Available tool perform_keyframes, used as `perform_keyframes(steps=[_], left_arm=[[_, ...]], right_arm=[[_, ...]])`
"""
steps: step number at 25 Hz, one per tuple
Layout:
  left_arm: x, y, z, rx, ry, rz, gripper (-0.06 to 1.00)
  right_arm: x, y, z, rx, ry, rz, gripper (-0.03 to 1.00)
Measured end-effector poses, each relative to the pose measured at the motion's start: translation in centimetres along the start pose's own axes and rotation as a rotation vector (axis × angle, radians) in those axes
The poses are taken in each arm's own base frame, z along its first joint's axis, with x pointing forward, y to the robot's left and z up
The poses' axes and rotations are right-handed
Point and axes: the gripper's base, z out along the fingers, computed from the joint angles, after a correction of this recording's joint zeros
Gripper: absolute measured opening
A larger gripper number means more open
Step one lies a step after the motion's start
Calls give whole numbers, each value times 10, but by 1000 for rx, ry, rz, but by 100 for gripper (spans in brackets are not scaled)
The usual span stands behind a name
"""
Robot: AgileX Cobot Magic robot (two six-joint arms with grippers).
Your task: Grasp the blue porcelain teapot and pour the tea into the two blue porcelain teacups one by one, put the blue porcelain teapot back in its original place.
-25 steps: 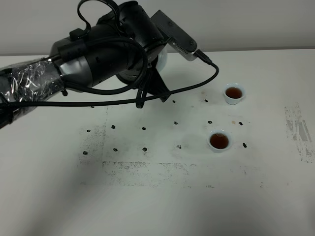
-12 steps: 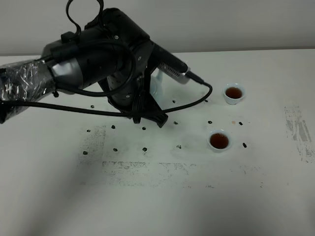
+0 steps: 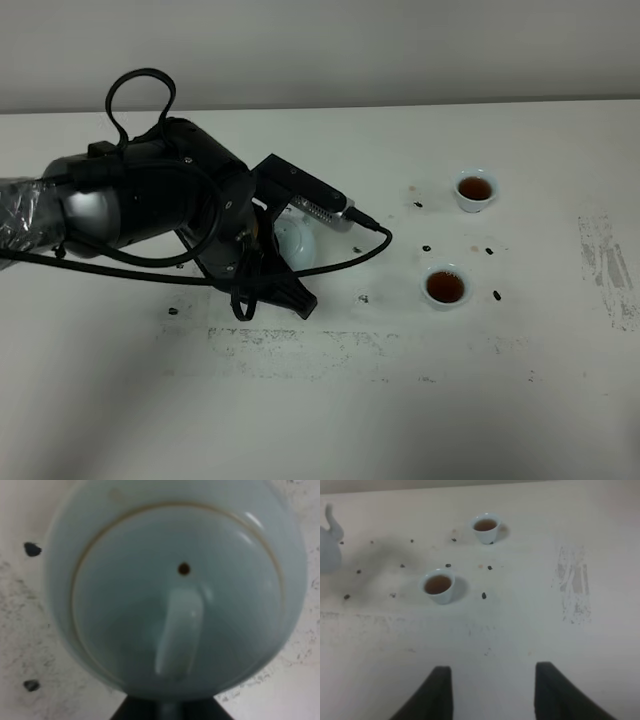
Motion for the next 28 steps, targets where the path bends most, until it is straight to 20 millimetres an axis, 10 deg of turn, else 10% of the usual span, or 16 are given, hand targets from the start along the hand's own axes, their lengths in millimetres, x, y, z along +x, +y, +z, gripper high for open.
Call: perform_keyframes(steps=[28], left_arm=[[19, -7, 45, 32, 12, -5, 9]], right_arm=[[0, 0, 0, 0, 0, 0, 41]])
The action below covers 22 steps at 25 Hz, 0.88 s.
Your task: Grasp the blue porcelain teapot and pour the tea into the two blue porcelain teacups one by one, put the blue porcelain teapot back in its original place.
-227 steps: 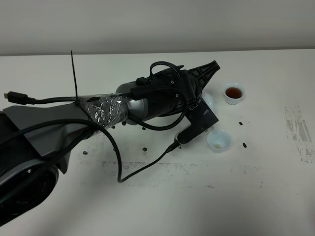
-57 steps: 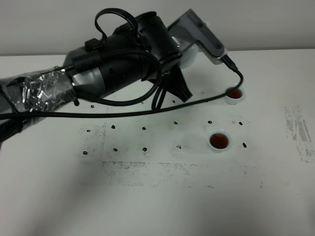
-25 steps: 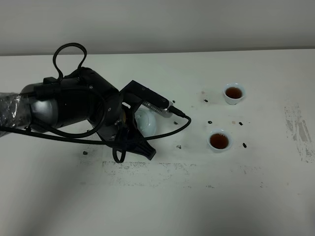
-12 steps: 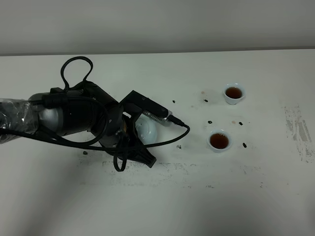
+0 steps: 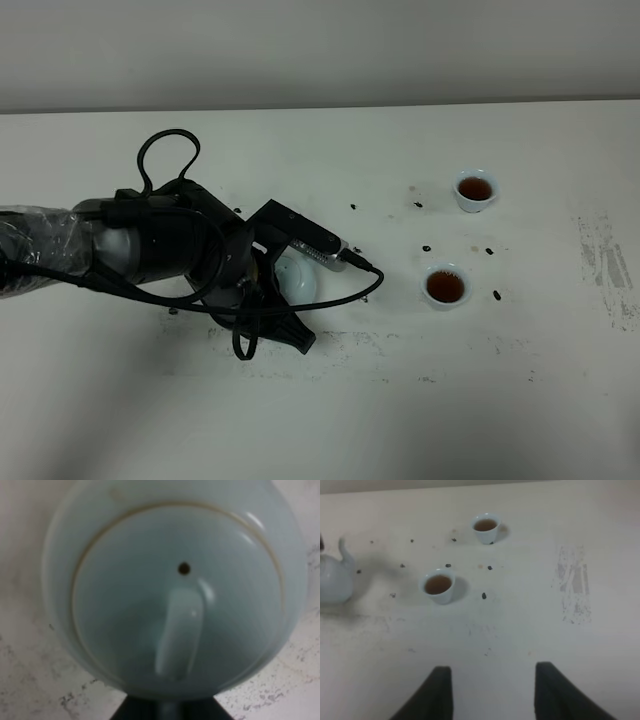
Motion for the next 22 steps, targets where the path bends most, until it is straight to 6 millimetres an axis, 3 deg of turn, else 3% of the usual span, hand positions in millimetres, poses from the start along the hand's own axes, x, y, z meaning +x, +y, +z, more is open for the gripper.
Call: perform_keyframes(steps=[22], left_arm=[[0, -1, 7, 6, 3, -3, 9]], right_arm=[[0, 0, 0, 0, 0, 0, 41]])
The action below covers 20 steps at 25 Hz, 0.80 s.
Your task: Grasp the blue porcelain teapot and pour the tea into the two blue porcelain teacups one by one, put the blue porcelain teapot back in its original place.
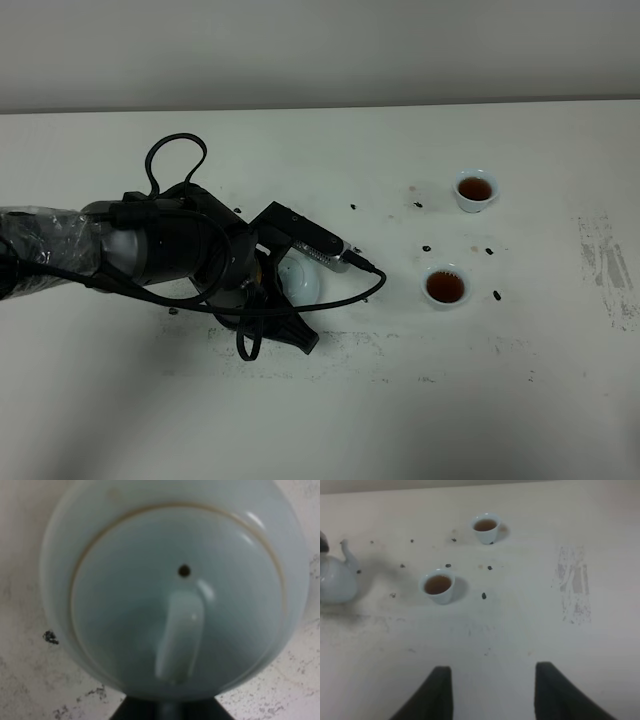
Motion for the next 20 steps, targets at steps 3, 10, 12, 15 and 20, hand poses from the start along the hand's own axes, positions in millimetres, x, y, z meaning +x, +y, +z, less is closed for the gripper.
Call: perform_keyframes(steps=[3, 10, 12, 15, 20], left_arm=[[0, 0, 0, 0, 0, 2, 9], [3, 0, 2, 0, 33, 2, 17], [3, 0, 3, 0, 34, 2, 22], [3, 0, 3, 0, 37, 2, 28], [3, 0, 3, -1, 38, 2, 36]], right_arm=[[0, 0, 0, 0, 0, 0, 41], [0, 0, 0, 0, 0, 1, 41], [0, 0, 0, 0, 0, 1, 41], [0, 0, 0, 0, 0, 1, 41], [0, 0, 0, 0, 0, 0, 41]])
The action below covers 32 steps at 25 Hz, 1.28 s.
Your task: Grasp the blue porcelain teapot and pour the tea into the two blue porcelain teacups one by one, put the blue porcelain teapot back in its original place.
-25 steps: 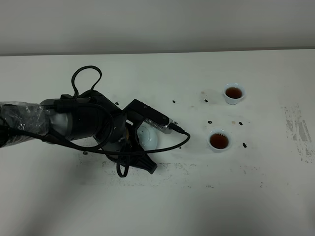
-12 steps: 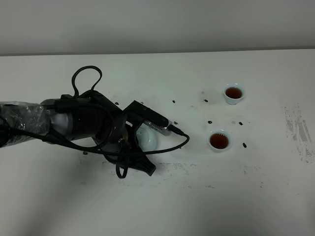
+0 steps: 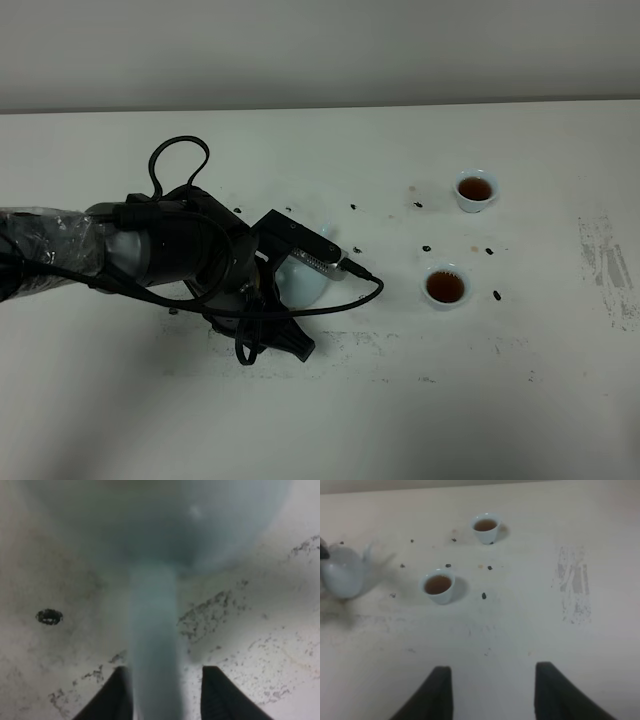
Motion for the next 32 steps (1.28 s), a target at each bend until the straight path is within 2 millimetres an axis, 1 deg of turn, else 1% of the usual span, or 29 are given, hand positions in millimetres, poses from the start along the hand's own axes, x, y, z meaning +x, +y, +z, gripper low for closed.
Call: perform_keyframes(steps=[6, 14, 17, 23, 26, 29, 30, 32], left_arm=[[1, 0, 0, -1, 14, 0, 36], [7, 0, 0, -4, 77, -4, 36], [9, 1, -7, -3, 96, -12, 36], [12, 4, -44, 7, 59, -36, 36], [21, 18, -68, 14, 5, -67, 36], [45, 39, -91, 1, -30, -123, 36], [55, 47, -97, -7, -36, -150, 36], [79, 62, -117, -28, -82, -216, 36]], right_arm=[[0, 0, 0, 0, 0, 0, 41], [0, 0, 0, 0, 0, 1, 41], [0, 0, 0, 0, 0, 0, 41], [0, 0, 0, 0, 0, 0, 41], [0, 0, 0, 0, 0, 0, 41], [0, 0, 0, 0, 0, 0, 41], [0, 0, 0, 0, 0, 0, 41], [0, 0, 0, 0, 0, 0, 41]])
